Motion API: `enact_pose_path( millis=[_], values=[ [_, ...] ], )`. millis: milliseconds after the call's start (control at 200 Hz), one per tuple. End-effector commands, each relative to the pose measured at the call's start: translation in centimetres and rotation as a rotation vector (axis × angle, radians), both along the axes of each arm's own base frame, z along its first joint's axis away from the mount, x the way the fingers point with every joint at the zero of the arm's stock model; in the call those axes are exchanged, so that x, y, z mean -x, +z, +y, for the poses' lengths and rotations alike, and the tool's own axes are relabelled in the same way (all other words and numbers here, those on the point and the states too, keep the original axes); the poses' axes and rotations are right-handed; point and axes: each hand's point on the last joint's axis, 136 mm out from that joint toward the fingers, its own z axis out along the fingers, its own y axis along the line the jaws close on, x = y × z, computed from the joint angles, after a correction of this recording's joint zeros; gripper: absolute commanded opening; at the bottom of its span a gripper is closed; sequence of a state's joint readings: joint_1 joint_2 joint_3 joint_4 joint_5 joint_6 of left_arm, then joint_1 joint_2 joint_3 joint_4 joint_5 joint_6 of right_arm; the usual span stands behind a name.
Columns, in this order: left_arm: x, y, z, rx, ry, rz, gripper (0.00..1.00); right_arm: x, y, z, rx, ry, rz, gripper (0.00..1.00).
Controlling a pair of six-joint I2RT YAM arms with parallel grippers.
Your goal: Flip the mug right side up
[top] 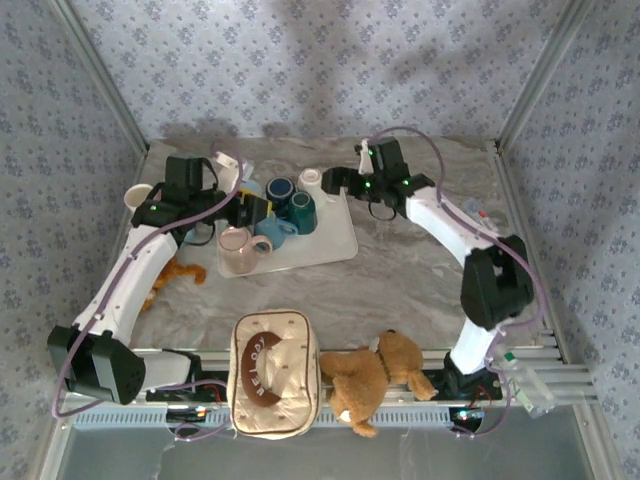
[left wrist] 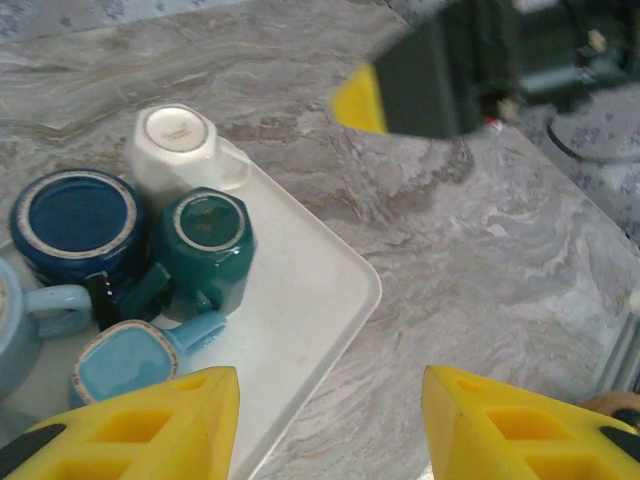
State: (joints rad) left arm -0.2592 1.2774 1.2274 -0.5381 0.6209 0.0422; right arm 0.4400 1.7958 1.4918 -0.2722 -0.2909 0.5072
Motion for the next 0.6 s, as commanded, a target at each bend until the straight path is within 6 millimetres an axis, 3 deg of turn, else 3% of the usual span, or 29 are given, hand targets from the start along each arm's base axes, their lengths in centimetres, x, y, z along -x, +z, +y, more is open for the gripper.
enact_pose_path(
  millis=[0,255,595],
  values=[
    [0.6,0.2,-0.8,-0.01,-0.053,-0.009,0.51,-1.6,-2.1,0.5,0.033,-0.085,0.13,1.0],
    [0.4,-0.4,-1.0,-0.02,-0.049,0.012,0.52,-5.3,-4.9,2.9,0.141,-0.121,0.175,1.0],
    [0.2,-1.5,-0.9,-0.06,-0.039,0.021,0.53,-8.0,-7.1,4.2,0.306,-0.112,0.135,1.0]
  ],
)
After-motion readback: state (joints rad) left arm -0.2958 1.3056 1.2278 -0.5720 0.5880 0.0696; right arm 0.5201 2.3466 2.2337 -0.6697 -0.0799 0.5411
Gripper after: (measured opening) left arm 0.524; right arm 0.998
